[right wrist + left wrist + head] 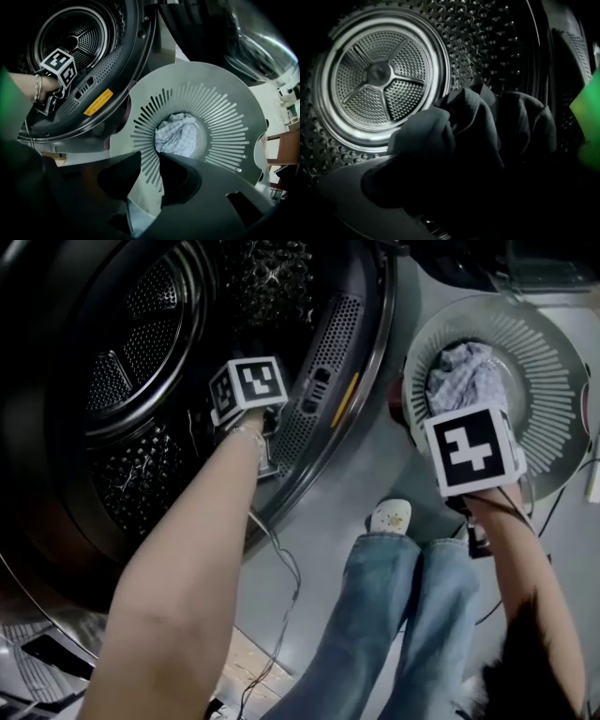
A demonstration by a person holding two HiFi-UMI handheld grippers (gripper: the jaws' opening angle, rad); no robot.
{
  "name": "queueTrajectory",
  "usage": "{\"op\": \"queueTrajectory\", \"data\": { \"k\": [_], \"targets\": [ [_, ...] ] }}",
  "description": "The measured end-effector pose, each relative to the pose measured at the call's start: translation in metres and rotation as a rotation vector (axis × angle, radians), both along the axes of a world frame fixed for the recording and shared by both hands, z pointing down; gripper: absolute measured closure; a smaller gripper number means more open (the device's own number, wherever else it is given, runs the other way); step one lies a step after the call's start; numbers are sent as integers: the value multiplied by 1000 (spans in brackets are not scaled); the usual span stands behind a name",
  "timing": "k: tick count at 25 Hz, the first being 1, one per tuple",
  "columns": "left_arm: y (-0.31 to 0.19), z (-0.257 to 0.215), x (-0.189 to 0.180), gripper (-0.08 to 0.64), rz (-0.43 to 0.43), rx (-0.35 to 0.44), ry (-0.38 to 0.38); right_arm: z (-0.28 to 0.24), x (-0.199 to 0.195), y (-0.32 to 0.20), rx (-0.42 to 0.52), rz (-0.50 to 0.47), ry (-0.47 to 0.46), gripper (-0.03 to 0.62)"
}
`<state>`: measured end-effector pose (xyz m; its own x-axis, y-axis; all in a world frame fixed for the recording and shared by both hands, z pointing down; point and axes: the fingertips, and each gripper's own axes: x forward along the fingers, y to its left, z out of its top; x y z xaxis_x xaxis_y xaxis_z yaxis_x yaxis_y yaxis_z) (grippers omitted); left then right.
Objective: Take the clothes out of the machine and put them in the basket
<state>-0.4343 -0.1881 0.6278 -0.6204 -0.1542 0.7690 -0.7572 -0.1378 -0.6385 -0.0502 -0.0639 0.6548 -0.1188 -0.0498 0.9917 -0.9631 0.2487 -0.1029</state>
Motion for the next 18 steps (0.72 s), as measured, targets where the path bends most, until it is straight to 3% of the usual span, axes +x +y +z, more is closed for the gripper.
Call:
{"op": "queueTrajectory", "data": {
  "k": [7, 8, 9, 10, 18],
  "targets": [
    [-4, 16, 3, -4, 51, -138, -15, 8, -5, -3, 21, 34, -45, 483],
    [-4, 15, 2, 119, 54, -137, -28, 9, -6, -4, 27, 42, -53, 483],
    [-6, 12, 1, 366, 64, -124, -44, 9, -6, -4, 31, 46, -56, 483],
    [-9, 10, 0, 407, 81, -102, -59, 8, -5, -4, 33, 48, -55, 483],
    [-7, -21, 10, 431, 146, -2, -168, -16, 11, 8, 7, 37, -21, 483]
  ]
}}
